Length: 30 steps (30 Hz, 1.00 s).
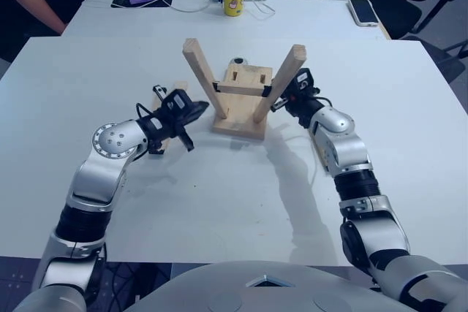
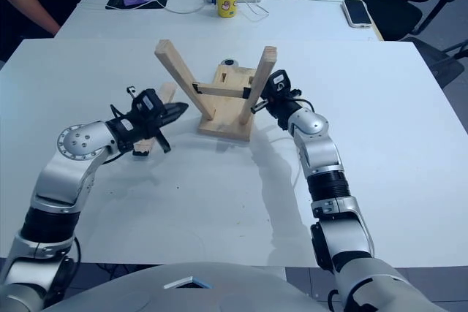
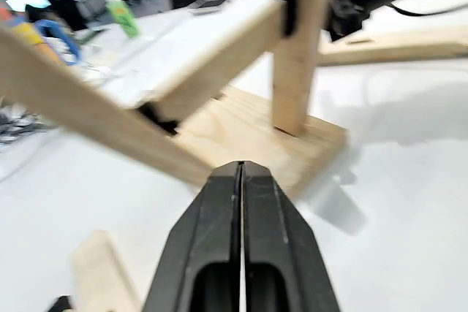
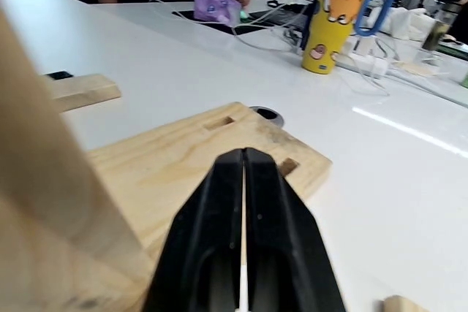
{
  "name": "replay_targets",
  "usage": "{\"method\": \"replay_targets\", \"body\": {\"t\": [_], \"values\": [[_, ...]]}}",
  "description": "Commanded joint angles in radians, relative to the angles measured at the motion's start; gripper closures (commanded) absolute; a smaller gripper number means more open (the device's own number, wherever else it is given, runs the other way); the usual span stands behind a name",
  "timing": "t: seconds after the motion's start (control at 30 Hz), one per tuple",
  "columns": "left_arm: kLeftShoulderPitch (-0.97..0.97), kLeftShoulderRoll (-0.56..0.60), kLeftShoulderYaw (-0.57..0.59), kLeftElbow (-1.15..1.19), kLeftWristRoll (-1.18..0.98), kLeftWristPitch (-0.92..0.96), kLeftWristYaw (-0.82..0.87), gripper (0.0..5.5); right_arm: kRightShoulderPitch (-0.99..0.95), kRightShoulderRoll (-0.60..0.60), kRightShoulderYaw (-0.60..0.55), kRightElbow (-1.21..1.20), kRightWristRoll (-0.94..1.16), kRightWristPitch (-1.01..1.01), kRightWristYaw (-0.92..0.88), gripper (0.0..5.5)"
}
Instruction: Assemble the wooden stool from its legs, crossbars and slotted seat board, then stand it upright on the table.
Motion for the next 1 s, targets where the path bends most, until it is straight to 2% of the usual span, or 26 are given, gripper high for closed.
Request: {"method": "replay_targets", "body": {"t": [0.03, 0.1, 0.23, 0.4, 0.63, 0.77, 0.9, 1.0], "values": [[-0.005, 0.063, -0.137, 0.067, 0.109, -0.031, -0.065, 5.47, -0.006, 0.002, 0.058, -0.009, -0.012, -0.053, 0.091, 5.50], [-0.017, 0.085, -0.230, 0.172, 0.241, -0.105, -0.047, 5.47, -0.001, 0.013, 0.089, -0.018, -0.019, -0.078, 0.125, 5.50], [-0.048, 0.073, -0.304, 0.332, 0.381, -0.196, -0.003, 5.47, 0.013, 0.025, 0.158, -0.049, -0.040, -0.105, 0.179, 5.50], [-0.085, 0.039, -0.314, 0.507, 0.449, -0.307, 0.061, 5.47, 0.070, 0.046, 0.223, -0.139, -0.030, -0.083, 0.226, 5.50], [-0.138, 0.030, -0.281, 0.592, 0.492, -0.353, 0.115, 5.47, 0.064, 0.077, 0.263, -0.176, -0.066, -0.059, 0.194, 5.50], [-0.117, 0.068, -0.179, 0.520, 0.503, -0.323, 0.197, 5.47, 0.082, 0.005, 0.175, -0.159, -0.099, -0.036, 0.128, 5.50], [-0.108, 0.106, -0.002, 0.441, 0.475, -0.286, 0.296, 5.47, 0.188, -0.110, 0.080, -0.331, -0.038, 0.048, 0.173, 5.50], [-0.007, 0.163, 0.148, 0.296, 0.361, -0.237, 0.218, 5.47, 0.182, -0.180, 0.055, -0.355, -0.092, 0.113, 0.146, 5.50]]}}
